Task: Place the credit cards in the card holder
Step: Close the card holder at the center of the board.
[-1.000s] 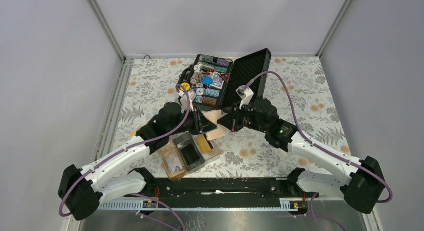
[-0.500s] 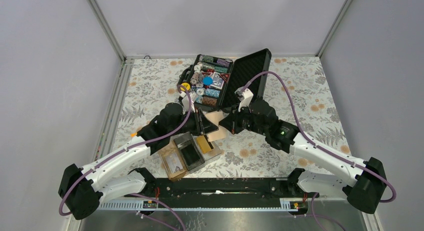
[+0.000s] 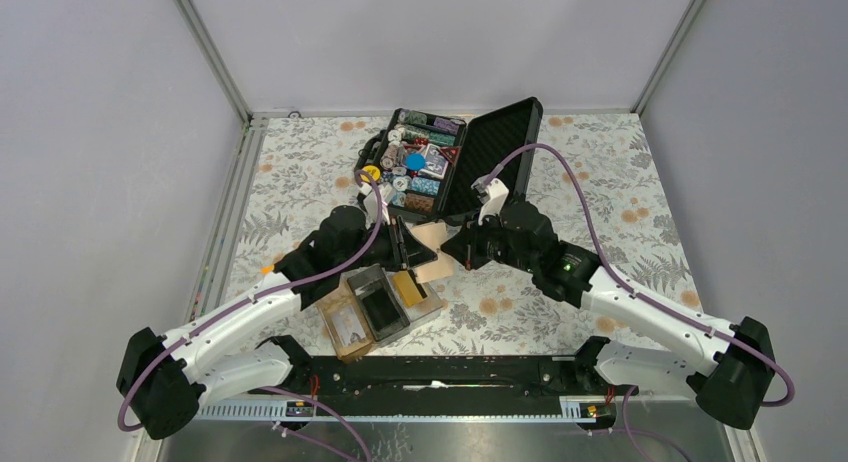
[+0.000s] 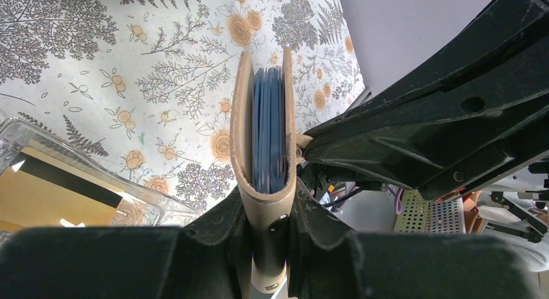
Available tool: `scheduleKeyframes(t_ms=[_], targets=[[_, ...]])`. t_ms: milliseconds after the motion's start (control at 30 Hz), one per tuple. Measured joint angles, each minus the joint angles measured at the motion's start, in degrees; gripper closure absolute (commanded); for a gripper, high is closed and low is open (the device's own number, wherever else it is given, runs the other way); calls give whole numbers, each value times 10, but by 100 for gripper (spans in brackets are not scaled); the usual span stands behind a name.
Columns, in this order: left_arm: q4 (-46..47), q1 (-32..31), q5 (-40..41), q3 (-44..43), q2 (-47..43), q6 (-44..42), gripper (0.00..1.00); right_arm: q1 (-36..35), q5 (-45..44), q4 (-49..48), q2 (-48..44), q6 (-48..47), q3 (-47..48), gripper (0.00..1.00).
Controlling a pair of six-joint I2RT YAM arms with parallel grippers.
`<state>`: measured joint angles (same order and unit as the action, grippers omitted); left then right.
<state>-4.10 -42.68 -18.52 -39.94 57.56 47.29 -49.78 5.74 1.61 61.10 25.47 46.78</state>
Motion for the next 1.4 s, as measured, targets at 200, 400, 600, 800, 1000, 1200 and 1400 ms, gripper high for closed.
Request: scheduleKeyframes(t_ms=[200,400,600,800,1000,1200,1400], targets=[[4,0,0,0,0,4,100,0,-1,3,-3,-1,0,100],[7,0,-1,0,3,6,100,0,4,1,-1,0,0,100],[7,1,0,0,3,5,100,0,9,-7,3,0,0,100],[5,2,0,2,4,5,100,0,15,-7,7,0,0,100],[-2,2,1,2,4,5,100,0,24,-6,13,-1,0,100],[-8,3,4,2,4,5,100,0,27,-9,19,-1,0,100],[-19,4,5,6,4,5,100,0,37,-11,32,0,0,100]])
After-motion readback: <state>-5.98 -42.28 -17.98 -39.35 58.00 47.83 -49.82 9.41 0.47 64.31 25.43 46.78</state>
